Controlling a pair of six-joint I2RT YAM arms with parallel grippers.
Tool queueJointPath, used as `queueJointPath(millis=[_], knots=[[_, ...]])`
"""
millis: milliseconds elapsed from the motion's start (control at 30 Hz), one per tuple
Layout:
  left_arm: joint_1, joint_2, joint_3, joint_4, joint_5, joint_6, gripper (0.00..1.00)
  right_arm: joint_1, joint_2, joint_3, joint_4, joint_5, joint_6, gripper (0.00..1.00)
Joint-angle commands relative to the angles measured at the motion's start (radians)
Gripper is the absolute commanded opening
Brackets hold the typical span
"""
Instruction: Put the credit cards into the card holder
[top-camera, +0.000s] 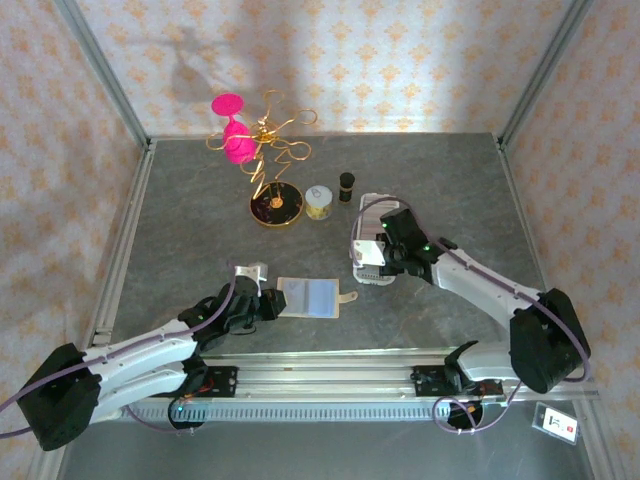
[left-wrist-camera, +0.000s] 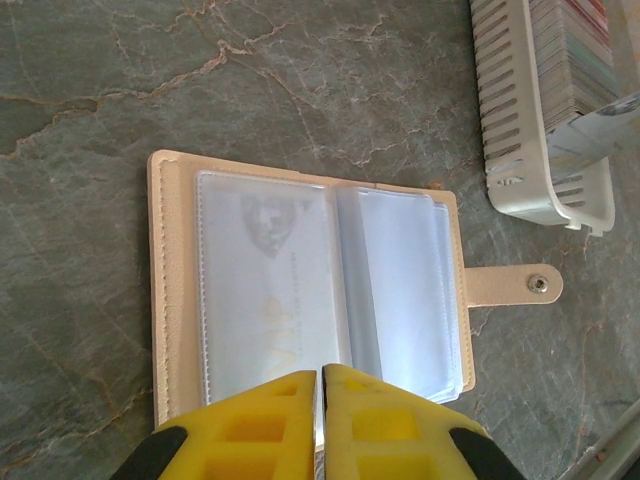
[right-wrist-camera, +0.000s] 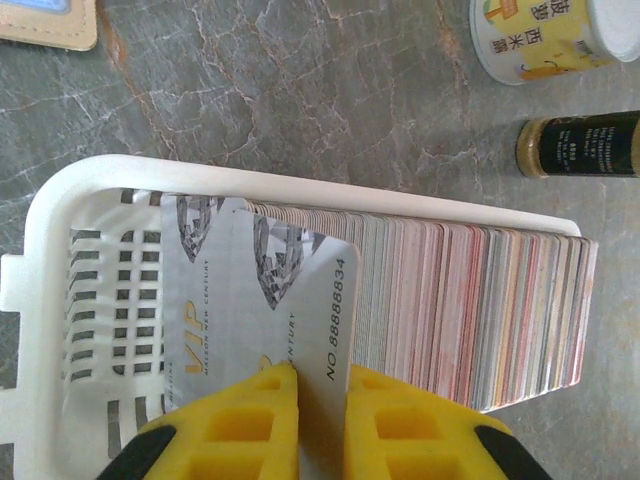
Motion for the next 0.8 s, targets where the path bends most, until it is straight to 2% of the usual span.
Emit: queueJointPath(millis=[0, 100, 167, 233, 333, 500, 567, 633, 767], knots=[[-0.006, 0.002, 0.037, -0.027, -0.017, 0.012, 0.12, -0.004, -0.044, -0.005, 0.019, 0.017, 0.032, 0.13], [-0.006, 0.002, 0.044, -0.051, -0.039, 0.025, 0.14, 0.000, -0.066, 0.000, 0.001, -0.001, 0.057, 0.08], [-0.006, 0.002, 0.051, -0.067, -0.050, 0.029, 0.14, 0.006, -0.077, -0.001, -0.017, 0.007, 0.074, 0.00], [-0.006, -0.001, 0.063, -0.091, -0.051, 0.032, 0.14, 0.036, -0.104, -0.001, -0.072, 0.035, 0.109, 0.00], [-0.006, -0.028, 0.057, -0.111, -0.057, 0.025, 0.14, 0.071, -0.180, 0.008, -0.189, 0.012, 0.201, 0.00], [-0.005, -0.043, 0.078, -0.157, -0.105, 0.045, 0.28, 0.104, -0.309, 0.058, -0.222, -0.094, 0.412, 0.00], [-0.004, -0.026, 0.099, -0.182, -0.124, 0.056, 0.34, 0.109, -0.345, 0.064, -0.143, -0.134, 0.603, 0.00], [-0.005, -0.004, 0.106, -0.185, -0.131, 0.067, 0.39, 0.109, -0.359, 0.066, -0.044, -0.157, 0.859, 0.00], [-0.005, 0.018, 0.118, -0.197, -0.140, 0.063, 0.43, 0.109, -0.326, 0.050, 0.080, -0.102, 1.396, 0.00]])
